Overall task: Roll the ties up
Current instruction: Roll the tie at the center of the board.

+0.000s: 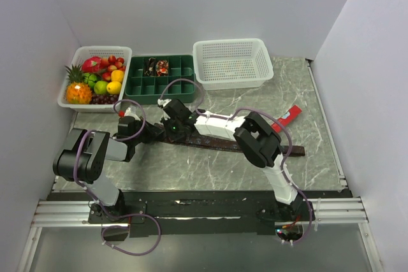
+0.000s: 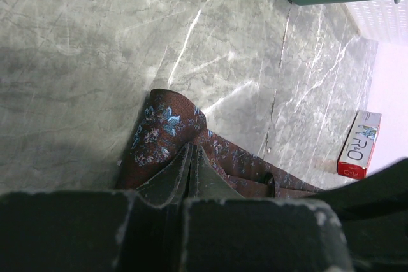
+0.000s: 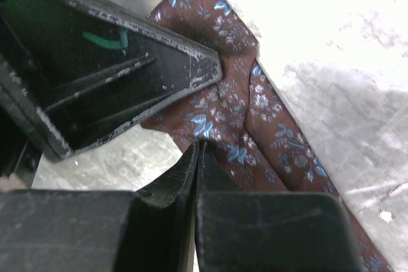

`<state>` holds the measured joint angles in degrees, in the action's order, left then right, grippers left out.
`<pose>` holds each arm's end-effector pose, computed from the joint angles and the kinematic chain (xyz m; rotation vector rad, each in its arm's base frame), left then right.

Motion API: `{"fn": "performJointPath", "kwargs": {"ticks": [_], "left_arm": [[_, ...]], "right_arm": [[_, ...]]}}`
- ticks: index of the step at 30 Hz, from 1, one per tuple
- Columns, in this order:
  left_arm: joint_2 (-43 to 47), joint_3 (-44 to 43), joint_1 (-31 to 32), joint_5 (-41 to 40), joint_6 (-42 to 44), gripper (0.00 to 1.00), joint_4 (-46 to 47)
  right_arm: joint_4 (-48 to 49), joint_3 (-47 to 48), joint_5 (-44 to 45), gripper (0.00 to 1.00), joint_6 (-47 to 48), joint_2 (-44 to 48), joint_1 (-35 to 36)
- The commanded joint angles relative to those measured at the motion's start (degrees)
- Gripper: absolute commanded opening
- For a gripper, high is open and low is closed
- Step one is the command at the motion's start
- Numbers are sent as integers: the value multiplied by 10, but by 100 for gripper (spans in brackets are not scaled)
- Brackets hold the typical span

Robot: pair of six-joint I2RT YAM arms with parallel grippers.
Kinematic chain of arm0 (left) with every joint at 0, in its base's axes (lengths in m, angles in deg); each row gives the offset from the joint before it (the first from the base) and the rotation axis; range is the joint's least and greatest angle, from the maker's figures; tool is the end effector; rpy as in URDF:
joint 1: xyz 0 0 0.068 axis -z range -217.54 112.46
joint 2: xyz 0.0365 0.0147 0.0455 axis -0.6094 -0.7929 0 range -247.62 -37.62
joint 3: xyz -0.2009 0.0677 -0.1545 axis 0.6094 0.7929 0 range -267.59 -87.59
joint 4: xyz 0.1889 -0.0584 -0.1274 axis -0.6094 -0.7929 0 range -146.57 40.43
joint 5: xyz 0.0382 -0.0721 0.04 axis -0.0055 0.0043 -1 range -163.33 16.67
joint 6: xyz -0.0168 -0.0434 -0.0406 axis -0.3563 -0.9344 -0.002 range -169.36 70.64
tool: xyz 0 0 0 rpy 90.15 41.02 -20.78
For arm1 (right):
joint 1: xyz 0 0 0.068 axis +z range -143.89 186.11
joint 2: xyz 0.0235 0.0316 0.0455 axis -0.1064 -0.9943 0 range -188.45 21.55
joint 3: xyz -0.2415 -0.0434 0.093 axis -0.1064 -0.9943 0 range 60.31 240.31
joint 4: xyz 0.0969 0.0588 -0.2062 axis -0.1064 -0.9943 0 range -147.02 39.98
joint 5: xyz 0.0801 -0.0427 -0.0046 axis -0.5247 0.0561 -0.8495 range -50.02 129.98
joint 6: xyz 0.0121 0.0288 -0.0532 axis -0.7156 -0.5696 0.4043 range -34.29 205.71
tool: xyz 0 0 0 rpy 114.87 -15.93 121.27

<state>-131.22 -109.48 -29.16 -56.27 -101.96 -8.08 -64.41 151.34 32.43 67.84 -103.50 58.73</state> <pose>0.2585 -0.0518 0.1195 -0.6554 2.1199 -0.9305 0.2735 0.3680 0.1594 -0.8177 2.4002 0.6919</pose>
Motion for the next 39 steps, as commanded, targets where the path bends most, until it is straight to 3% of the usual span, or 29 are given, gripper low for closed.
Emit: {"fn": "performJointPath", "kwargs": {"ticks": [1, 12, 22, 27, 30, 36, 39], "left_arm": [[1, -3, -1, -13, 22, 1, -39], [9, -5, -2, -17, 26, 1, -53], [19, -3, -1, -16, 25, 1, -55], [33, -7, -2, -14, 23, 4, -67], [64, -24, -5, -10, 22, 12, -102], [169, -61, -6, -42, 39, 59, -217], [211, -68, -12, -78, 55, 70, -280]], "right_arm": [[38, -28, 3, 0, 18, 74, -1], [39, 7, -4, 0, 15, 39, -1], [14, 49, 42, 0, 7, -18, -2], [17, 31, 47, 0, 6, -19, -1], [23, 7, 51, 0, 0, -9, -1], [16, 0, 53, 0, -8, -14, -1], [11, 6, 50, 0, -9, -16, -1]]}}
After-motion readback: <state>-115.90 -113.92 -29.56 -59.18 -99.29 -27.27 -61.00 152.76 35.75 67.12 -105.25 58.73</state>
